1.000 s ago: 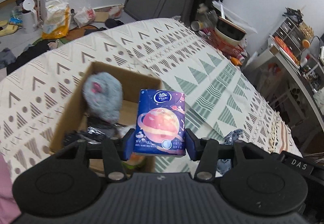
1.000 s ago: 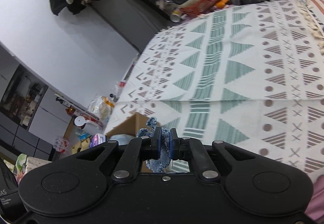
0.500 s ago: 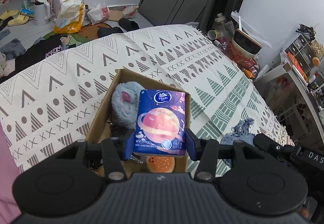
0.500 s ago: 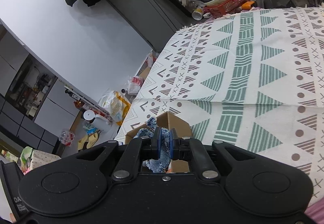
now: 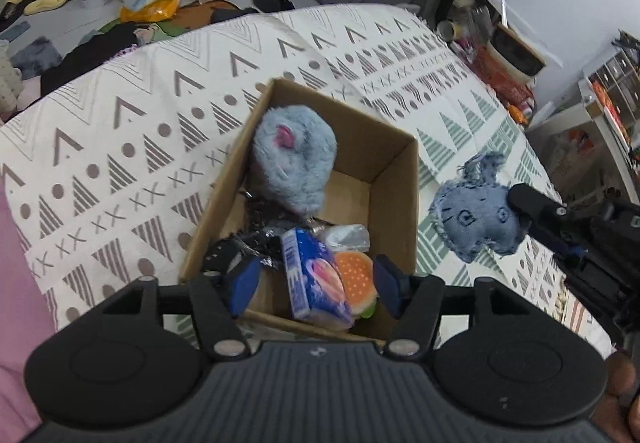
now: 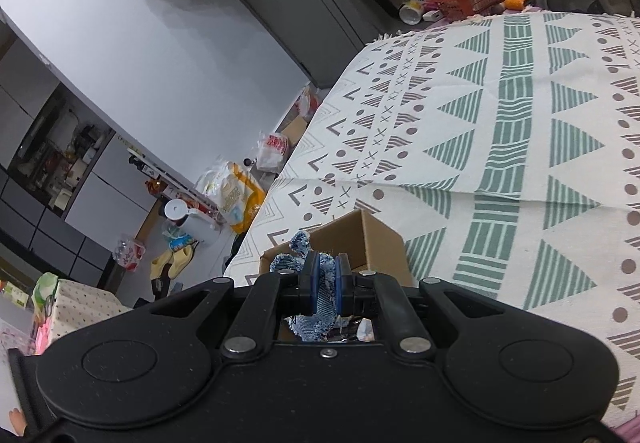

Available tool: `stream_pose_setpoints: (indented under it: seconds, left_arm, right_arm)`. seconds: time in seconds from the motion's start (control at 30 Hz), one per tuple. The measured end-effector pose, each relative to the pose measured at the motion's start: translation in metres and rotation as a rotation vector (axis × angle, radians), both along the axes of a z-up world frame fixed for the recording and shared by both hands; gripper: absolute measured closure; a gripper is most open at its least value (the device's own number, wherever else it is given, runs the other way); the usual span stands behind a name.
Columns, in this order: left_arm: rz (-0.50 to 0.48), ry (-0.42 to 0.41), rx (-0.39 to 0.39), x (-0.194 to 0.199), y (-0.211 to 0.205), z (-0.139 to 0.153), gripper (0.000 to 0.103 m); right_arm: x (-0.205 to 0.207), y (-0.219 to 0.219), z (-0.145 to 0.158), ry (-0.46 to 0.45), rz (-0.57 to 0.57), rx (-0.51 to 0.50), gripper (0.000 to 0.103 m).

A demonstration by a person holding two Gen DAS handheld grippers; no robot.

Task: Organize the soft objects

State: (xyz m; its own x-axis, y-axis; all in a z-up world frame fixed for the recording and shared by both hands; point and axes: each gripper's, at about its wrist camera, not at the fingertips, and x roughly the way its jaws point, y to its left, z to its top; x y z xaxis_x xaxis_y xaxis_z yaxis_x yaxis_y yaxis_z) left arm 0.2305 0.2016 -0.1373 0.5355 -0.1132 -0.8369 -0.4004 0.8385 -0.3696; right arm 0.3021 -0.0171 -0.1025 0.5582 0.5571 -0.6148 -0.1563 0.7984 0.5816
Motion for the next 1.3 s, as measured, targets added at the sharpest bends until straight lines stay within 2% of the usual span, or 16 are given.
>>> stream_pose_setpoints:
  seconds: [0.2,0.3,0.37,0.5,0.63,0.97,1.23,1.3]
  left_arm:
    - [0.039,-0.021,-0.004,-0.004,0.014,0.011,0.039]
    - [0.048,-0.025,0.001,-0.004,0.019,0.015,0.038]
    - [0.056,-0.025,0.004,-0.005,0.022,0.017,0.038]
    - [0.060,-0.027,0.020,-0.007,0.023,0.022,0.038]
    - [0.057,-0.038,0.047,-0.010,0.021,0.026,0.025]
    - [0.039,-0.027,0.092,-0.019,0.008,0.044,0.018]
    - [0.010,-0.077,0.140,-0.035,-0.009,0.072,0.001]
    - [-0.002,-0.098,0.161,-0.040,-0.015,0.080,0.000]
  right_arm:
    - [0.007,0.014,0.004,-0.008,0.008,-0.007,0.095]
    - [0.011,0.020,0.009,-0.022,0.006,0.009,0.089]
    - [0.015,0.022,0.009,-0.018,0.007,0.013,0.073]
    - [0.010,0.018,0.011,-0.024,0.000,0.009,0.066]
    - [0.002,0.010,0.009,-0.013,0.000,-0.014,0.053]
    - [-0.020,-0.021,0.012,0.014,0.006,-0.094,0.027]
    - [-0.044,-0.048,0.036,-0.048,0.003,-0.117,0.006]
    - [-0.051,-0.056,0.043,-0.073,-0.003,-0.116,0.001]
